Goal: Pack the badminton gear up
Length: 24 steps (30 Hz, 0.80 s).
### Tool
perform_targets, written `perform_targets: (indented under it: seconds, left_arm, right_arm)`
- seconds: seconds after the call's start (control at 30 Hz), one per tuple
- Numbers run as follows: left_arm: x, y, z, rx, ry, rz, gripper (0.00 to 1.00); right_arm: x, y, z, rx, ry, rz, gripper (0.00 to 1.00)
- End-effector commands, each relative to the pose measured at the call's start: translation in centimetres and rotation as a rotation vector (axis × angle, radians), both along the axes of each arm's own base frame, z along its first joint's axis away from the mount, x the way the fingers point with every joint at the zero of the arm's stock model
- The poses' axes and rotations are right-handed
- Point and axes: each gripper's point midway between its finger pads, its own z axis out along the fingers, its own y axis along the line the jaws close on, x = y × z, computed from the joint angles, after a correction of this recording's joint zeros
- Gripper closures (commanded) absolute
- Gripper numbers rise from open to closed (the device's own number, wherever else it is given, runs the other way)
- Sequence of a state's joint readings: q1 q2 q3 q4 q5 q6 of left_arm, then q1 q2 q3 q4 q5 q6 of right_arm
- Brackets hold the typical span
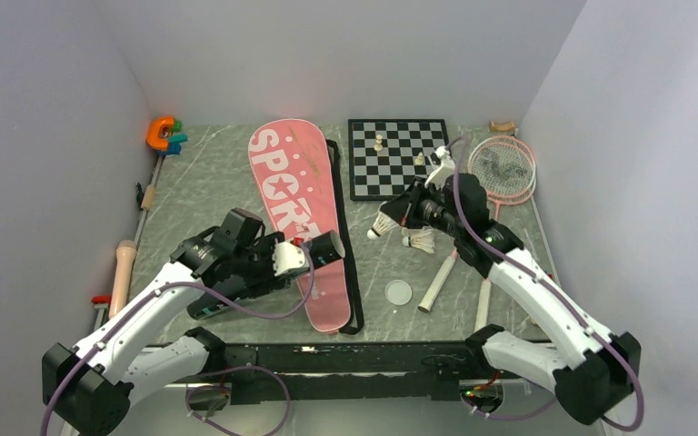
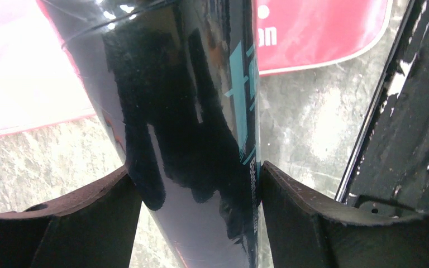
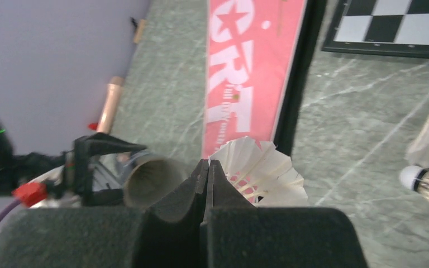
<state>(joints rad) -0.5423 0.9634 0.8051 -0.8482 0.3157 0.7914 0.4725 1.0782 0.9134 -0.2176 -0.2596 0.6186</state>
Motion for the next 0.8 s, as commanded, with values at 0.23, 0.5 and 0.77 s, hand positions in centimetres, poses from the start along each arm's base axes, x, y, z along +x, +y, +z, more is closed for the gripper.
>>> perform_targets:
  seconds: [0.23, 0.5, 0.77]
  left_arm:
    - [2.1, -2.4, 3.7, -0.142, -0.041, 0.066, 0.71]
    - [1.3, -2.3, 3.8, -0.155, -0.046, 0.034, 0.70]
    - [1.0, -2.5, 4.5, -0.178, -0.064, 0.016, 0.70]
  right_arm:
    - [-2.8, 2.7, 6.3, 0.234, -0.141, -0.055, 1.00]
    - [-2.5, 5.5, 6.8, 0.238, -0.165, -0.054, 1.00]
    - [-2.7, 7.6, 7.1, 0.297, -0.159, -0.035, 1.00]
